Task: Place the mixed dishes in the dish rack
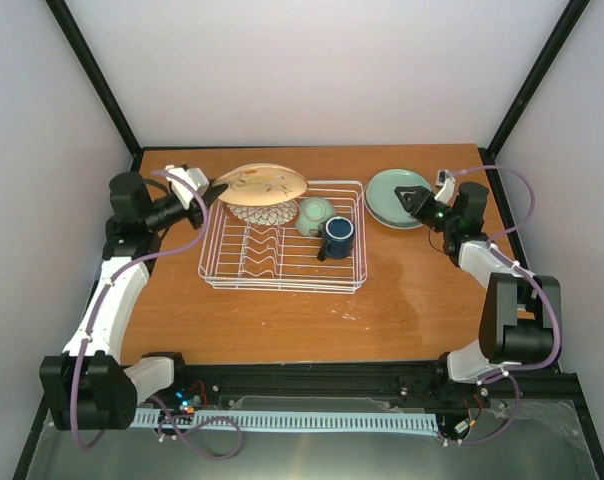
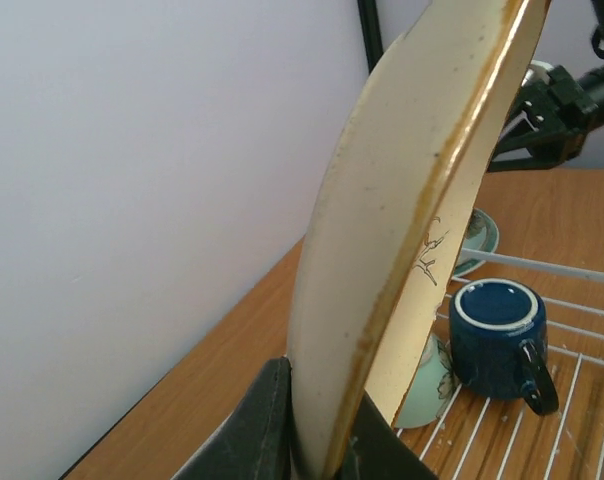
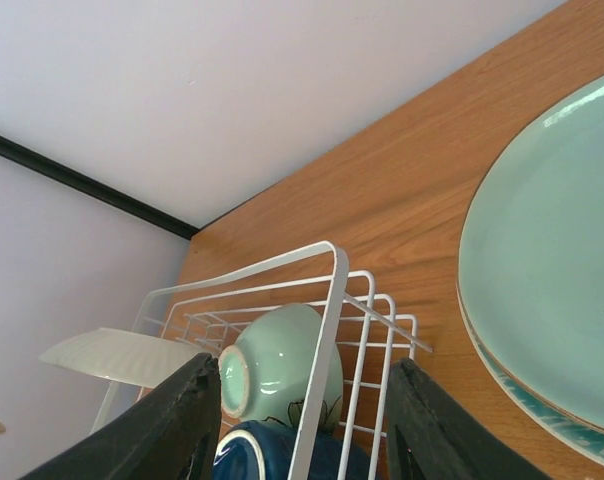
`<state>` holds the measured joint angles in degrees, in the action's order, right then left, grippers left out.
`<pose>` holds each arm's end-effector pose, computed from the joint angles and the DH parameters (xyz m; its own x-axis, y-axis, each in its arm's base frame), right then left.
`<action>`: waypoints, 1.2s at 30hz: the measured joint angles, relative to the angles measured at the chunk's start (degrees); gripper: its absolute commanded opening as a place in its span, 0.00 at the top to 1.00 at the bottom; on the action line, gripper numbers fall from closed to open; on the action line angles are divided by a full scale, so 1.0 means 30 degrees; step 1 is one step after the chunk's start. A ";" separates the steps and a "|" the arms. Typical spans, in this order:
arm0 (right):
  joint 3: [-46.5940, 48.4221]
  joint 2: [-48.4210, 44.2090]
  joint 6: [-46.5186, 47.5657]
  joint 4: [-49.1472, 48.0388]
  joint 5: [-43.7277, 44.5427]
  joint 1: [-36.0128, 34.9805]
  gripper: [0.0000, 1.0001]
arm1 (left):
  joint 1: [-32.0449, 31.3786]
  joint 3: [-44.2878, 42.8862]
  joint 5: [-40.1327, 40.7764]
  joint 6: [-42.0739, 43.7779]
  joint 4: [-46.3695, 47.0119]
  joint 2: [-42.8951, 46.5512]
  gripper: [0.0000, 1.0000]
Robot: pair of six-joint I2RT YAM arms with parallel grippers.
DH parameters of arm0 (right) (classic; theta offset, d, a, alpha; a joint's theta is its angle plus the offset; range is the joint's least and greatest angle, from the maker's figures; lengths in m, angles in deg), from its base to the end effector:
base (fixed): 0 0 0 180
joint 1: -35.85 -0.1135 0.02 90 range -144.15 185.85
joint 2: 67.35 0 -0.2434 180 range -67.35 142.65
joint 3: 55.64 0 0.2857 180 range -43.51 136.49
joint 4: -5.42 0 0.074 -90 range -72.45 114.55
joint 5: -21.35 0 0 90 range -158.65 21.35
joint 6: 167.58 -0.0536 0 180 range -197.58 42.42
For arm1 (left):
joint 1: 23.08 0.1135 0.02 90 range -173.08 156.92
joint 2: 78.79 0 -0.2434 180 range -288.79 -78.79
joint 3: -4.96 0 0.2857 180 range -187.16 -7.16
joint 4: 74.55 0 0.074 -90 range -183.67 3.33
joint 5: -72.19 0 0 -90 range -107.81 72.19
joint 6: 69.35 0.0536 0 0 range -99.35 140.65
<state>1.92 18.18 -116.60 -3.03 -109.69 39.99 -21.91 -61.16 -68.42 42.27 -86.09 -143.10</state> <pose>0.3628 0.0090 0.1839 -0.6132 0.5205 -0.5941 -0.2274 0.6040 0.7639 0.3073 -0.0352 0.3236 0.1187 0.2363 -0.9644 0.7582 0.6056 0.2417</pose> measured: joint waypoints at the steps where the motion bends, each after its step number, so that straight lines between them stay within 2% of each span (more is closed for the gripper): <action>1: 0.0000 0.0109 -0.0022 -0.0051 -0.0015 0.0000 0.56 | 0.0095 0.0335 -0.0299 0.0219 0.0342 0.0029 1.00; 6: 0.0000 0.0991 -0.0437 -0.0648 -0.0138 0.0000 0.56 | 0.0131 0.2718 -0.1523 0.1588 0.1311 0.0692 0.99; 17: -0.0095 0.2426 -0.1836 -0.2754 -0.0860 0.0000 0.56 | 0.1377 0.3526 -0.2426 0.3446 0.0925 0.1107 0.99; 27: -0.0321 0.2484 -0.1996 -0.3308 -0.0903 0.0000 0.56 | 0.1610 0.4422 -0.2062 0.3716 0.2280 -0.0874 0.99; 36: -0.0546 0.2477 -0.2004 -0.3606 -0.0896 0.0000 0.56 | 0.1617 0.4991 -0.1275 0.3854 0.4925 -0.2608 0.99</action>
<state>0.28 25.62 -122.61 -13.85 -112.38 39.99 -17.05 -46.19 -72.25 53.84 -71.32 -150.93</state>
